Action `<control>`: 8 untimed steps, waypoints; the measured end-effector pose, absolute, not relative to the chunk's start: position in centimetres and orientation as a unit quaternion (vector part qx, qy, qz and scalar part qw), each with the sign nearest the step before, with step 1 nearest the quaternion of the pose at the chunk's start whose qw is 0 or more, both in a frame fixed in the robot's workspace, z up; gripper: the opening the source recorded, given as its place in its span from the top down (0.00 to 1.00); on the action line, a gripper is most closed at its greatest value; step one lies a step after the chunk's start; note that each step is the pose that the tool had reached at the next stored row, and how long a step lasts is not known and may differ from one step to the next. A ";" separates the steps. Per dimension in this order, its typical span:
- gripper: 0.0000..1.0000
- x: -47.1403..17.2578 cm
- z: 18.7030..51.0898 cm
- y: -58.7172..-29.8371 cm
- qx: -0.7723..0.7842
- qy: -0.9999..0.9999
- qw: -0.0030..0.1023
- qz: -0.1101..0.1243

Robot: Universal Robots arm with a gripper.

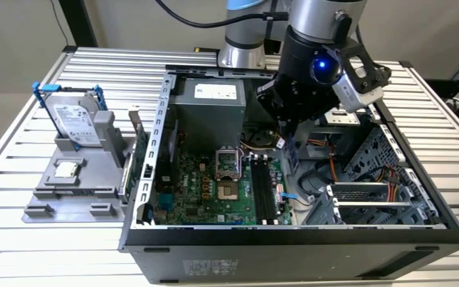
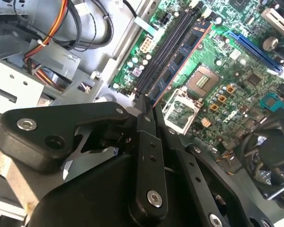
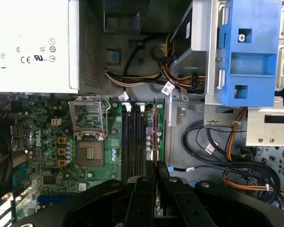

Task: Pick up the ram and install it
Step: 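Insert the ram into the slot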

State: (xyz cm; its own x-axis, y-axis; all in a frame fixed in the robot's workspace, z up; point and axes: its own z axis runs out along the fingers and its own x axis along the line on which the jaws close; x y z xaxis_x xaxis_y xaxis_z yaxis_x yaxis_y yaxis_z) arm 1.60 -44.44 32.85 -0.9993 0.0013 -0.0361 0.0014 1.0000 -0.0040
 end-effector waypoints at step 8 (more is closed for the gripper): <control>1.00 1.6 31.4 -44.5 0.005 1.000 0.018 -0.002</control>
State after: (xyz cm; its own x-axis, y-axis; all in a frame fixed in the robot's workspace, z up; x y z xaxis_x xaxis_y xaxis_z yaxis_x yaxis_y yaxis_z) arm 1.58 -44.45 31.42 -0.9993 0.0105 -0.0360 0.0106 0.9999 -0.0041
